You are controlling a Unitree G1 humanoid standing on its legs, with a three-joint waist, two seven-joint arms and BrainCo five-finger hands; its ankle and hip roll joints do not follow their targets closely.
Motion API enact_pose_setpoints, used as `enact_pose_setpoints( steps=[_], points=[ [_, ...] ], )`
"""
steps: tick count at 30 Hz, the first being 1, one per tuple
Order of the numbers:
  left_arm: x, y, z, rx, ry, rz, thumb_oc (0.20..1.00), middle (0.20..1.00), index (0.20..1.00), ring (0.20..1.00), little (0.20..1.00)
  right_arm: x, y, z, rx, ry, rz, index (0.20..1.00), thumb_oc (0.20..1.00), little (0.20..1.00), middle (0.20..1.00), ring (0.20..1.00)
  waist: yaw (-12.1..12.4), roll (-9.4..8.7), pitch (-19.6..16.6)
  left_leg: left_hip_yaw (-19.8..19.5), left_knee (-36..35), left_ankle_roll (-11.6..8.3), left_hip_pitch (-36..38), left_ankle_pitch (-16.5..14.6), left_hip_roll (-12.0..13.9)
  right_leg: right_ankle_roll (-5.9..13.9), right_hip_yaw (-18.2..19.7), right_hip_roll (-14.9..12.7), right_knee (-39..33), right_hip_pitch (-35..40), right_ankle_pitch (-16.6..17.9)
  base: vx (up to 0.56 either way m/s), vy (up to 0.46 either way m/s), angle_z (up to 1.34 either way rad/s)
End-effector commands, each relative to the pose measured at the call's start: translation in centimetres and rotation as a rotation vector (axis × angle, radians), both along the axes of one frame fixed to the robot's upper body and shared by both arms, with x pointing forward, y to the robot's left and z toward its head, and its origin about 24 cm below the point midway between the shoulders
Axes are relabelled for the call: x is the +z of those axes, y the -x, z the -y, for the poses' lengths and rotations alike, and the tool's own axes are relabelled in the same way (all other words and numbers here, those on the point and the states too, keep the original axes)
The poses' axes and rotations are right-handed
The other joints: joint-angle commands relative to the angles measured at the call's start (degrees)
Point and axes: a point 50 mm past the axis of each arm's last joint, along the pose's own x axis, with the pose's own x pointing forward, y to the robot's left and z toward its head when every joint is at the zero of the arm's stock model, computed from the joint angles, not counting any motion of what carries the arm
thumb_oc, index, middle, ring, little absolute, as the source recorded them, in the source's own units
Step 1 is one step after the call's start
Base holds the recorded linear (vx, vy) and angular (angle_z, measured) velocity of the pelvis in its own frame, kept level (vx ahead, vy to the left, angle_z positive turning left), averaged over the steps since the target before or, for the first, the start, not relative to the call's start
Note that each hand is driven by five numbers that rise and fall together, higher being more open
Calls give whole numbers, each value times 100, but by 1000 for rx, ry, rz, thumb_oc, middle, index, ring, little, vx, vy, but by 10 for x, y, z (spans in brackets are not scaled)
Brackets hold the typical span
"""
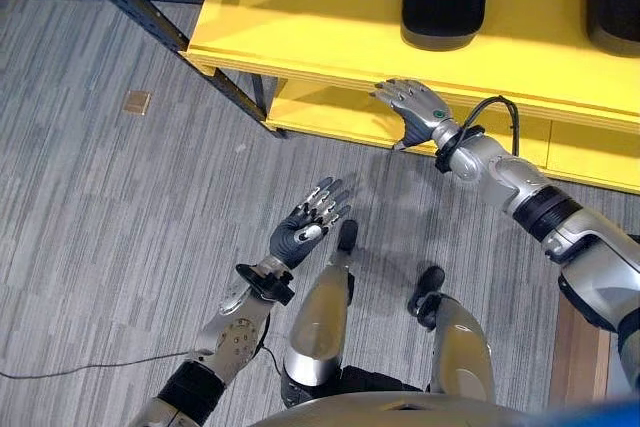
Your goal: Move parts from the plastic box to the shelf.
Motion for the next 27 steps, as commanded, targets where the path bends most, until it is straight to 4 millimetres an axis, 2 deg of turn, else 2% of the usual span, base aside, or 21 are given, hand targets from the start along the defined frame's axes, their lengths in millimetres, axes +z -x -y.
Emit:
enact_pose_setpoints(
  steps=[1,4,6,12,23,27],
  points=[
    [14,6,4,-62,-24,82,1000,1000,1000,1000,1000,33,-9,-6,-11,5,110,1000,1000,1000,1000,1000,61,-225,-64,93,428,82,-91,-379,-50,91,-187,41,-483,340,508,-3,-29,5],
    [17,5,4,-74,-32,94,1000,1000,1000,1000,1000,29,-20,13,-151,15,80,1000,1000,1000,1000,1000,159,-240,-64,64,344,70,-129,-322,-61,103,-245,60,-564,349,553,-30,-41,3],
    [17,5,5,-76,-33,93,1000,1000,1000,1000,1000,29,-22,16,-174,18,84,1000,1000,1000,1000,1000,168,-237,-64,65,336,68,-121,-318,-57,102,-253,63,-575,365,556,0,0,0],
    [18,6,8,-104,-28,94,1000,1000,1000,1000,1000,28,-30,50,-403,-37,100,1000,1000,1000,1000,1000,158,-217,-64,98,314,62,-98,-294,-29,95,-249,78,-613,387,580,0,0,0],
    [21,5,10,-80,-21,97,1000,1000,1000,1000,1000,41,-35,67,-488,-39,85,1000,1000,1000,1000,1000,136,-133,-72,125,326,56,-72,-287,-30,87,-250,47,-558,382,559,5,12,0],
    [26,1,6,-74,-4,99,1000,1000,1000,1000,1000,38,-34,73,-532,-66,66,1000,1000,1000,1000,1000,139,-166,-70,138,327,55,-102,-278,-12,76,-261,57,-523,347,546,0,0,0]
  ],
)
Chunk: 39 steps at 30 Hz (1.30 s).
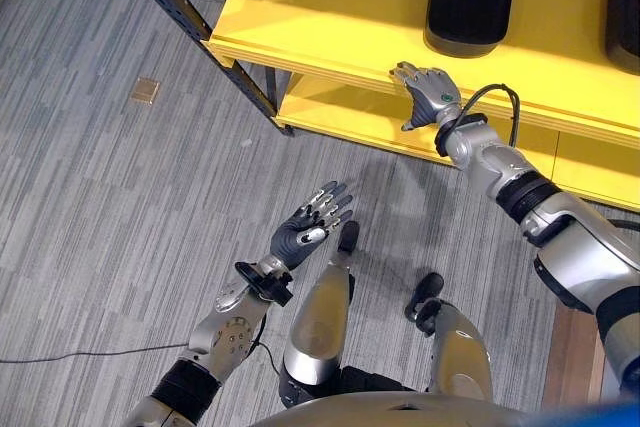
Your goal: Move parts from the plastic box to the shelf.
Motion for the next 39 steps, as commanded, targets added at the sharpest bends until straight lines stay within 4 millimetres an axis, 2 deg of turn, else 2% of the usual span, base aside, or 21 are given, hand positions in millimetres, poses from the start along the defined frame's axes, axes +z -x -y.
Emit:
enact_pose_setpoints(
  steps=[1,8,14,26,32,34,35,36,38,39],
  points=[
    [24,1,8,-40,51,105,1000,1000,1000,1000,1000,21,-9,69,-339,-24,11,1000,1000,1000,1000,1000,-13,-70,14,152,349,54,-70,-266,48,20,-234,168,-473,343,517,0,0,0],
    [22,3,11,-56,35,99,1000,1000,1000,1000,1000,19,-9,82,-444,-50,-14,1000,1000,1000,1000,1000,-7,-129,17,146,341,48,-72,-262,73,3,-238,215,-467,339,521,0,0,0],
    [24,2,13,-51,39,101,1000,1000,1000,1000,1000,17,-10,89,-470,16,-68,1000,1000,1000,1000,1000,-17,-115,17,183,332,46,-62,-248,77,7,-235,199,-488,352,532,-1,1,-1],
    [27,2,11,-54,33,92,1000,1000,1000,1000,1000,36,-15,81,-423,51,-74,1000,1000,1000,1000,1000,43,-119,17,170,373,41,-41,-257,73,1,-267,196,-441,391,508,0,0,0],
    [24,5,11,-58,36,91,1000,1000,1000,1000,1000,30,-14,72,-327,-63,-86,1000,1000,1000,1000,1000,38,-132,13,172,367,35,6,-265,77,-13,-247,211,-448,430,492,0,0,0],
    [22,6,9,-55,57,80,1000,1000,1000,1000,1000,20,-10,64,-252,-214,-85,1000,1000,1000,1000,1000,-33,-171,-15,193,350,36,71,-285,81,0,-214,206,-504,479,507,38,40,0],
    [23,8,8,-53,50,82,1000,1000,1000,1000,1000,4,-3,63,-210,-299,-125,1000,1000,1000,1000,1000,-120,-214,-50,236,352,45,82,-311,95,11,-169,212,-543,468,520,49,32,-1],
    [22,8,7,-48,49,80,1000,1000,1000,1000,1000,-3,0,62,-197,-311,-152,1000,1000,1000,1000,1000,-164,-228,-57,253,353,48,89,-317,103,12,-144,216,-557,466,524,39,27,-13],
    [22,6,-1,6,51,93,1000,1000,1000,1000,1000,-39,24,45,-113,-458,-257,1000,1000,1000,1000,1000,-422,-325,-62,358,372,78,77,-339,180,19,9,265,-612,409,559,21,6,-24],
    [23,5,-3,23,57,99,1000,1000,1000,1000,1000,-47,31,42,-98,-506,-274,1000,1000,1000,1000,1000,-482,-345,-37,387,393,90,87,-361,188,23,58,270,-594,400,547,0,-12,-17]
  ],
)
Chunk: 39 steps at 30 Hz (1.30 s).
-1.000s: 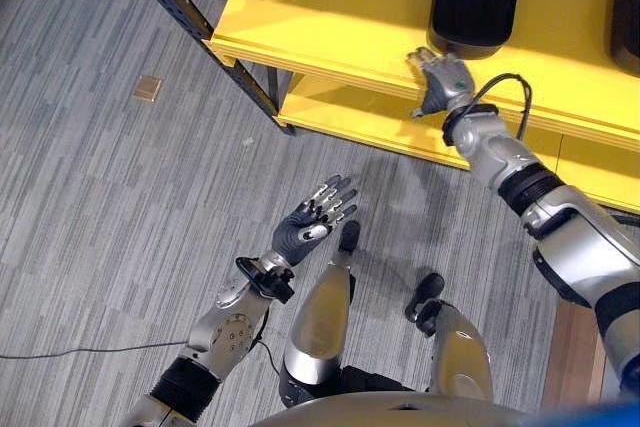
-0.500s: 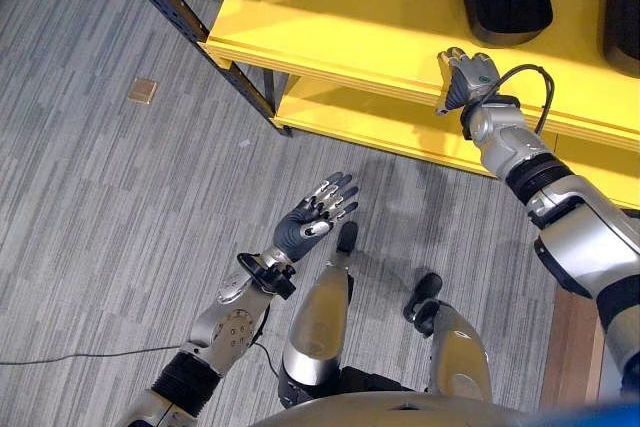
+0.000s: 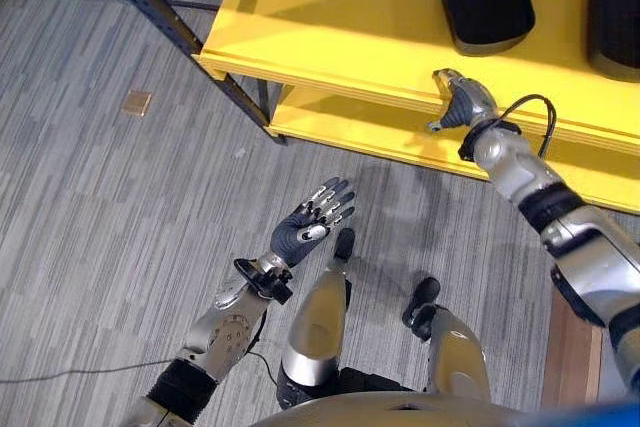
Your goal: Move parts from the plastic box to the shelf.
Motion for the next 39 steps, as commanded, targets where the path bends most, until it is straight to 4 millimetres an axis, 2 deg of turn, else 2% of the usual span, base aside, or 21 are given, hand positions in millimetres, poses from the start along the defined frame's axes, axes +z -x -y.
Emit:
enact_pose_setpoints(
  steps=[1,2,4,8,13,17,19,21,23,24,25,31,39],
  points=[
    [18,2,-4,42,63,106,1000,1000,1000,1000,1000,-24,9,9,-37,-116,-119,1000,1000,1000,1000,1000,-132,-157,58,217,375,26,-119,-266,177,-54,-51,178,-350,180,465,-12,-18,-12],
    [17,2,-5,52,66,108,1000,1000,1000,1000,1000,-34,17,7,-38,-169,-126,1000,1000,1000,1000,1000,-179,-180,83,242,394,29,-108,-283,192,-47,-23,184,-333,174,461,-15,-20,-16],
    [17,1,-7,71,65,107,1000,1000,1000,1000,1000,-42,23,7,-50,-245,-127,1000,1000,1000,1000,1000,-247,-210,96,255,413,33,-106,-299,197,-45,15,202,-346,177,463,-11,-33,-15],
    [17,0,-12,101,54,108,1000,1000,1000,1000,1000,-48,31,14,-93,-423,-135,1000,1000,1000,1000,1000,-329,-279,98,265,407,40,-122,-300,213,-47,65,262,-399,172,492,-17,-58,-12],
    [18,0,-11,104,46,113,1000,1000,1000,1000,1000,-40,31,24,-134,-555,-56,1000,1000,1000,1000,1000,-348,-319,97,265,415,49,-88,-323,221,-71,91,303,-442,230,490,-2,-45,-8],
    [20,-1,-7,97,43,104,1000,1000,1000,1000,1000,-12,24,37,-147,-676,69,1000,1000,1000,1000,1000,-339,-278,57,238,432,54,-34,-352,212,-92,85,307,-453,307,476,0,0,0],
    [20,-2,-4,97,52,98,1000,1000,1000,1000,1000,17,20,42,-111,-705,189,1000,1000,1000,1000,1000,-344,-212,45,224,440,60,6,-364,203,-111,110,294,-422,323,451,18,46,2],
    [21,-2,-1,97,60,91,1000,1000,1000,1000,1000,43,22,36,-35,-726,278,1000,1000,1000,1000,1000,-351,-161,24,219,438,66,20,-367,189,-119,105,272,-392,314,432,12,65,3],
    [20,-1,0,96,65,88,1000,1000,1000,1000,1000,52,22,34,-7,-734,304,1000,1000,1000,1000,1000,-354,-132,22,216,441,68,29,-371,180,-128,109,261,-378,316,420,6,61,1],
    [19,1,3,93,77,80,1000,1000,1000,1000,1000,75,28,24,105,-746,363,1000,1000,1000,1000,1000,-365,-82,17,220,454,70,36,-377,165,-133,123,235,-338,299,396,-1,86,2],
    [17,2,3,95,80,77,1000,1000,1000,1000,1000,83,32,19,146,-753,379,1000,1000,1000,1000,1000,-376,-69,11,234,461,68,34,-380,163,-134,121,225,-324,289,392,-2,95,3],
    [14,8,4,92,93,73,1000,1000,1000,1000,1000,97,40,17,157,-845,414,1000,1000,1000,1000,1000,-403,-16,-11,249,490,73,55,-406,152,-137,135,166,-246,257,360,0,40,2],
    [11,7,10,73,95,55,1000,1000,1000,1000,1000,103,19,34,-25,-891,412,1000,1000,1000,1000,1000,-294,72,-19,195,508,70,69,-424,122,-165,92,128,-190,279,318,1,3,0]
  ],
)
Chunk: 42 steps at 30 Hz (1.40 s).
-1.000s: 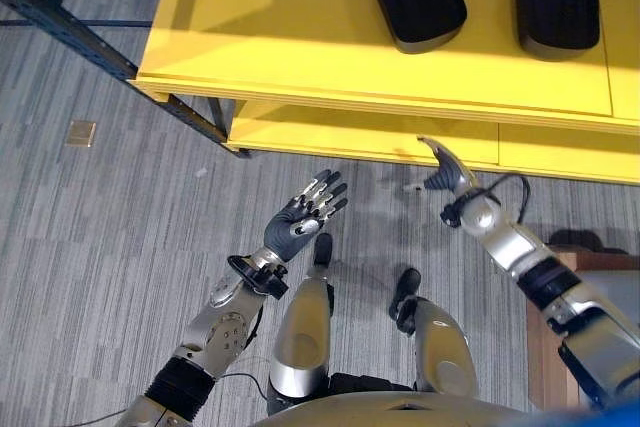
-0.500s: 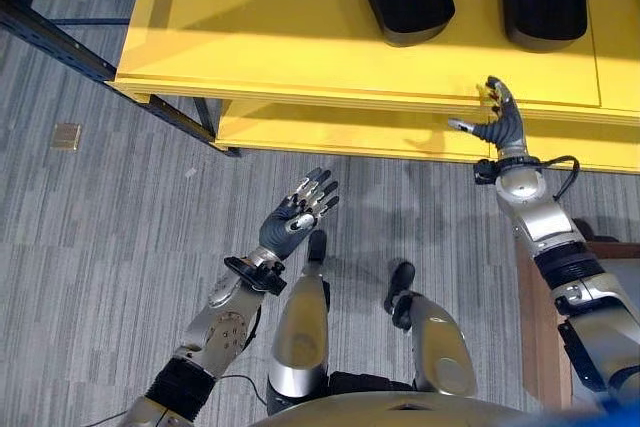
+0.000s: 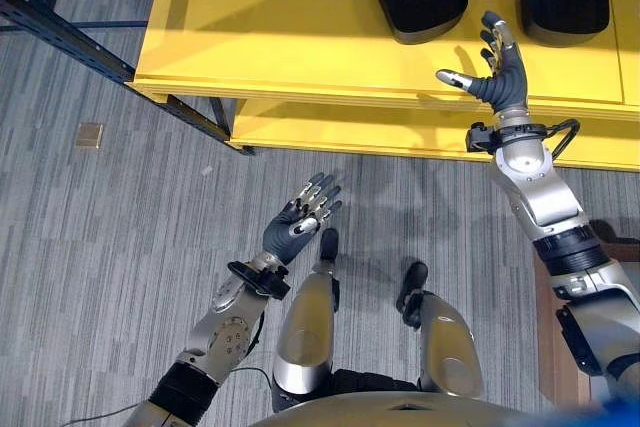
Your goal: Move parts from the plastic box to the shelf.
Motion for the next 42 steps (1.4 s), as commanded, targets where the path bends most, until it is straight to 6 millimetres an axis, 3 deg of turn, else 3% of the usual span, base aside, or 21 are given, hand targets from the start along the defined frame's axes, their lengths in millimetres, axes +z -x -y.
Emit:
enact_pose_setpoints(
  steps=[1,8,17,29,33,36,42],
  points=[
    [13,10,16,-42,64,71,1000,1000,1000,1000,1000,51,-1,10,-67,-46,169,1000,1000,1000,1000,1000,81,63,-206,26,364,127,37,-256,19,-77,-81,-2,-134,249,286,0,0,0],
    [14,8,25,-64,77,58,1000,1000,1000,1000,1000,69,-17,31,-217,-35,191,1000,1000,1000,1000,1000,200,202,-141,-39,408,124,18,-253,-2,-106,-159,-57,-1,236,232,2,3,1],
    [14,7,30,-86,76,48,1000,1000,1000,1000,1000,95,-28,22,-190,25,176,1000,1000,1000,1000,1000,326,316,-72,-75,546,91,-183,-259,-24,-153,-293,-125,300,3,115,5,3,6],
    [13,5,31,-84,72,33,1000,1000,1000,1000,1000,91,-41,32,-171,-195,72,1000,1000,1000,1000,1000,413,401,-72,-84,725,75,-391,-287,-24,-210,-329,-215,703,-272,-28,9,6,4],
    [12,5,31,-88,69,30,1000,1000,1000,1000,1000,73,-47,38,-122,-500,-12,1000,1000,1000,1000,1000,435,413,-72,-83,719,72,-440,-268,-26,-215,-336,-232,791,-354,-53,1,0,2],
    [12,4,30,-86,79,29,1000,1000,1000,1000,1000,70,-46,45,-169,-539,6,1000,1000,1000,1000,1000,429,422,-72,-79,719,76,-459,-265,-16,-216,-323,-229,833,-389,-68,6,-2,3],
    [13,4,37,-99,80,25,1000,1000,1000,1000,1000,75,-49,37,-131,-516,13,1000,1000,1000,1000,1000,444,472,-72,-97,722,75,-503,-247,-36,-231,-322,-238,887,-453,-71,-2,2,-1]
  ],
)
